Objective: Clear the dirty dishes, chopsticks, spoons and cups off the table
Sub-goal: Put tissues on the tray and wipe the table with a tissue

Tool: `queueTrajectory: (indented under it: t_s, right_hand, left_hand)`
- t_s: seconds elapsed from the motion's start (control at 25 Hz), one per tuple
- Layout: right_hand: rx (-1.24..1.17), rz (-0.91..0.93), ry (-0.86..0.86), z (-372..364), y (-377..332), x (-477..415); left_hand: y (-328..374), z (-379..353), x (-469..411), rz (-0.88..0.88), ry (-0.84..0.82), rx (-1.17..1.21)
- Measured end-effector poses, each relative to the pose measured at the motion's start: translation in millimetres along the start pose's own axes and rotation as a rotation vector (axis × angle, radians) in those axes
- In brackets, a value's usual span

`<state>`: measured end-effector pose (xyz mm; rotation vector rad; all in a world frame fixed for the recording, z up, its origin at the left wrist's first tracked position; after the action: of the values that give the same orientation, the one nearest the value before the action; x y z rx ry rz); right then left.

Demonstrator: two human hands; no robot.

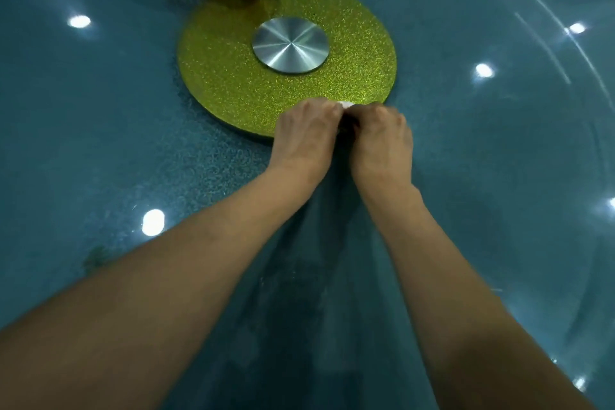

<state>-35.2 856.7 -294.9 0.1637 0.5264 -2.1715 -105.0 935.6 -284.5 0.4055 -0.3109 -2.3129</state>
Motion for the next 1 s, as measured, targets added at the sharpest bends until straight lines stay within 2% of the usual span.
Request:
queueTrajectory:
  t_s: [0.12, 0.2, 0.4, 0.64, 0.76, 0.88, 1.0]
  right_hand:
    - [0.062, 0.000, -0.070, 0.6, 15.3, -19.0]
    - [0.052, 0.035, -0.071, -0.2, 17.7, -22.4]
    - [0.009, 0.075, -0.060, 3.4, 19.9, 2.5]
    - [-0.020, 0.059, -0.045, 23.4, 1.1, 101.0]
    - [-0.102, 0.071, -0.020, 42.8, -15.6, 161.2]
    - [-0.158, 0.087, 0.004, 59.1, -31.1, 215.4]
    - [-0.184, 0.081, 0.043, 67.1, -36.9, 250.3]
  left_hand:
    - [12.3, -12.4, -28.7, 0.027, -0.019, -0.084]
    - [10.3, -14.2, -36.0, 0.031, -0.038, -0.061]
    - [15.1, -10.6, -12.5, -0.029, -0.102, -0.015]
    - [1.2, 2.0, 92.5, -0.040, -0.107, 0.050]
    - [-1.5, 23.9, 153.5, -0.055, -0.048, 0.201]
    - [0.6, 42.7, 211.4, -0.077, -0.082, 0.329]
    - [1.8, 42.9, 249.9, -0.086, -0.136, 0.262]
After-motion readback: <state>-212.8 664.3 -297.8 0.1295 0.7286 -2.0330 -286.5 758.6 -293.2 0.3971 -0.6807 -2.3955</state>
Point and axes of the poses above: each hand's wrist, its own x-axis away from the middle knuckle, its own z-axis out of the back of the hand, y = z × x, the point moved 9 cm from there along -x, towards the middle knuckle, and after that the axes turned 14 degrees about z, right-handed, at the moved point
